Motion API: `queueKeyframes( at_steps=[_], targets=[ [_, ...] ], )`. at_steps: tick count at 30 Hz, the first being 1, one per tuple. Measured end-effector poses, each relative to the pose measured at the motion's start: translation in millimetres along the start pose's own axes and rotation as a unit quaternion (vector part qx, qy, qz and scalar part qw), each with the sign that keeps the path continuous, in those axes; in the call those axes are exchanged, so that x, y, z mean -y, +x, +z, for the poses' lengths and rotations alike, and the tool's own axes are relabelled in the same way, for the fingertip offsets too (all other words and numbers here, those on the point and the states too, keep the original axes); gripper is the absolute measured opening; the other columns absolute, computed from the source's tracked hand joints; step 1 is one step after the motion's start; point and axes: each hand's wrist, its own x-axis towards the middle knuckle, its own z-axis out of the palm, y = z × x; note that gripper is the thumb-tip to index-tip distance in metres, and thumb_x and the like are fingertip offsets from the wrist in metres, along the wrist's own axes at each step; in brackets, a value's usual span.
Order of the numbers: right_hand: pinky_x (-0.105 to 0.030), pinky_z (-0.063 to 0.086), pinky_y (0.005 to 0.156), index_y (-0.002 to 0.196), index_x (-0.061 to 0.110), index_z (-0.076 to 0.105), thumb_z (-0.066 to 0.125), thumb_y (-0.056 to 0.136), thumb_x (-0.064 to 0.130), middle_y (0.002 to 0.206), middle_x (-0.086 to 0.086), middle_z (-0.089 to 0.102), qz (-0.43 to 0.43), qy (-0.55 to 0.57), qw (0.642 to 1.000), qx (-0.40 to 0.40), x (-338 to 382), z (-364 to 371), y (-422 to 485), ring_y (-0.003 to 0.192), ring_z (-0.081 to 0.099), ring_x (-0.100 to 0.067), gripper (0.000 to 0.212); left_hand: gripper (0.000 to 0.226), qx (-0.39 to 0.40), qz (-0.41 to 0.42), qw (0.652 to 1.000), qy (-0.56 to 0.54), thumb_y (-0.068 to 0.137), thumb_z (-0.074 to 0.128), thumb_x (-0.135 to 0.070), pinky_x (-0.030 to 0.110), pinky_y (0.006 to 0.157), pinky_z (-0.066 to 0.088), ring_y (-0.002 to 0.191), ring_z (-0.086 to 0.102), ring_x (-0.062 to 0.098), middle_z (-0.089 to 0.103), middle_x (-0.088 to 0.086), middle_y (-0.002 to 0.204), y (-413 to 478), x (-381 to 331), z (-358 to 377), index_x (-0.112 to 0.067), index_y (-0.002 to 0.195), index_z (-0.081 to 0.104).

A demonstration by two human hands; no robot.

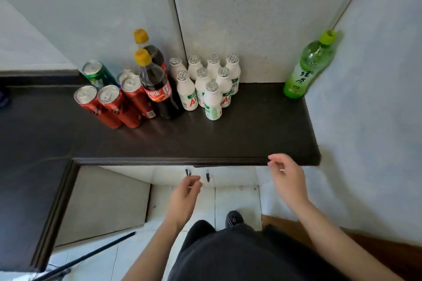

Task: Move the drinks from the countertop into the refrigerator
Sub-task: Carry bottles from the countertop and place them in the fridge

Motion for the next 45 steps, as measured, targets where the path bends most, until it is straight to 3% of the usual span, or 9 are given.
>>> queueKeyframes(
  at_steps=[4,8,14,17,20,24,31,35,45],
  targets=[
    [-0.005,0.038,0.068,0.105,0.026,0.059,0.054,0.092,0.010,0.093,0.022,0.057,-0.028,0.051,0.994,-0.089,42,-3,49,0.086,0.053,0.011,0.022,0.015,-0.132,0.092,0.983,-0.085,0.094,0.056,-0.017,0.005,0.071,0.043,0.085,0.063,-0.002,0.069,-0.011,0.092,22,-58,-30,-0.031,0.097,0.061],
    [-0.007,0.038,0.075,0.112,0.015,0.058,0.054,0.090,0.006,0.105,0.005,0.060,-0.051,0.067,0.984,-0.155,77,-10,84,0.090,0.055,0.000,0.024,0.013,-0.229,0.197,0.950,-0.082,0.095,0.053,-0.018,0.011,0.078,0.046,0.092,0.061,0.003,0.065,-0.010,0.100,51,-100,-62,-0.024,0.105,0.058],
    [-0.032,0.041,0.099,0.118,0.003,0.054,0.059,0.085,0.007,0.125,-0.013,0.049,-0.120,-0.012,0.955,-0.271,126,-31,121,0.116,0.049,-0.026,0.034,0.042,-0.395,0.310,0.865,-0.014,0.089,0.053,-0.019,0.037,0.109,0.031,0.126,0.040,0.028,0.045,0.019,0.129,112,-138,-96,0.003,0.124,0.045],
    [-0.015,0.019,0.102,0.122,-0.004,0.051,0.061,0.082,0.008,0.137,-0.024,0.040,-0.120,-0.067,0.934,-0.331,141,-41,142,0.129,0.036,-0.038,0.043,0.049,-0.353,0.265,0.891,-0.107,0.090,0.053,-0.023,0.039,0.110,0.034,0.125,0.043,0.021,0.044,0.010,0.130,131,-151,-102,-0.004,0.132,0.037],
    [-0.024,0.017,0.109,0.132,-0.004,0.040,0.060,0.083,0.014,0.148,-0.025,0.023,-0.085,-0.089,0.931,-0.343,146,-48,162,0.138,0.023,-0.039,0.056,0.043,-0.325,0.264,0.901,-0.116,0.091,0.051,-0.026,0.023,0.103,0.037,0.116,0.049,0.015,0.050,0.002,0.123,142,-151,-103,-0.011,0.130,0.041],
    [-0.032,0.010,0.115,0.140,-0.004,0.028,0.059,0.084,0.011,0.152,-0.027,0.013,-0.052,-0.094,0.935,-0.338,144,-55,184,0.142,0.013,-0.038,0.066,0.026,-0.320,0.277,0.903,-0.077,0.092,0.048,-0.031,0.025,0.087,0.037,0.097,0.047,0.013,0.049,0.001,0.103,150,-148,-105,-0.011,0.110,0.047],
    [-0.034,0.021,0.106,0.136,-0.005,0.037,0.058,0.085,0.013,0.132,-0.025,0.043,-0.066,-0.083,0.905,-0.412,139,-67,194,0.125,0.039,-0.040,0.059,0.037,-0.337,0.288,0.896,-0.017,0.090,0.048,-0.035,0.016,0.086,0.028,0.096,0.037,0.004,0.042,-0.001,0.103,148,-154,-106,-0.003,0.106,0.054],
    [-0.036,0.028,0.097,0.125,-0.003,0.049,0.058,0.086,0.020,0.117,-0.026,0.050,-0.067,-0.103,0.907,-0.404,139,-77,204,0.111,0.045,-0.041,0.046,0.038,-0.340,0.292,0.894,0.015,0.085,0.052,-0.035,0.021,0.088,0.027,0.095,0.038,0.015,0.043,0.007,0.100,142,-153,-102,0.000,0.100,0.057],
    [-0.026,0.034,0.081,0.109,0.005,0.059,0.058,0.091,0.027,0.103,-0.013,0.061,-0.198,-0.129,0.927,-0.290,128,-66,188,0.101,0.051,-0.030,0.029,0.030,-0.242,0.300,0.922,-0.037,0.084,0.045,-0.042,0.019,0.074,0.032,0.087,0.049,0.011,0.055,-0.001,0.094,134,-148,-98,-0.017,0.100,0.053]
  ],
)
